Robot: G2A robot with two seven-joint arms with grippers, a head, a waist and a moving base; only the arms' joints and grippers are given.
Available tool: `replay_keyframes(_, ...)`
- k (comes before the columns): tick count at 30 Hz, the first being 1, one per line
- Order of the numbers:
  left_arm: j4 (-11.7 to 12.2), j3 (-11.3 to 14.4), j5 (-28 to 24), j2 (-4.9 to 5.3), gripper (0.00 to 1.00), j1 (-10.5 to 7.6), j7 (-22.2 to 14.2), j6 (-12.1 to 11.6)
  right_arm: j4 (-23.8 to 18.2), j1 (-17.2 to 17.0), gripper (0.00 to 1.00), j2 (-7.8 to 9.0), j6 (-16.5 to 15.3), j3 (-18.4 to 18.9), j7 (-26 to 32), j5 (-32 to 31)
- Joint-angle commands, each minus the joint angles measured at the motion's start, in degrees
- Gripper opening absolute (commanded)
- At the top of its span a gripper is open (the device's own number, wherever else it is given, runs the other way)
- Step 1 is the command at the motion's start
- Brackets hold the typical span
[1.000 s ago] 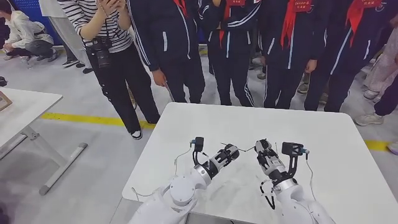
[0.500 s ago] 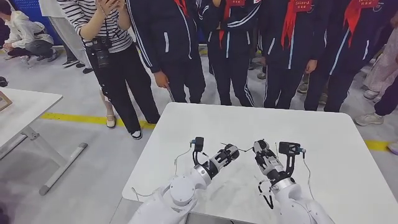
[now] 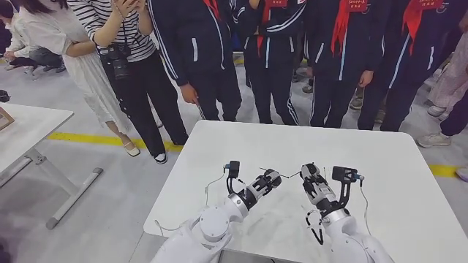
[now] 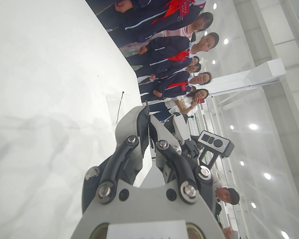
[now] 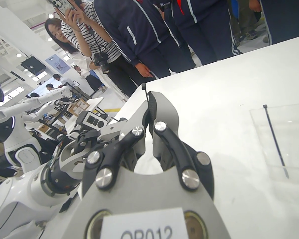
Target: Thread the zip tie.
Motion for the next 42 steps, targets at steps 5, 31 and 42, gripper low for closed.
replay_keyframes(5,0.00,0.00,0.00,0.00,0.00,0.00,0.00,0.00,0.16,0.59,0.00,-0.16,0.31,-0.37,1.17,-0.02)
replay_keyframes(31,0.00,0.00,0.00,0.00,0.00,0.00,0.00,0.00,-0.18,0.32,0.00,-0.29,0.36,0.01,1.27,0.66)
replay_keyframes(42,0.00,0.00,0.00,0.00,0.00,0.00,0.00,0.00,-0.18,0.32,0.00,-0.29,0.36,0.01,1.27,0.66)
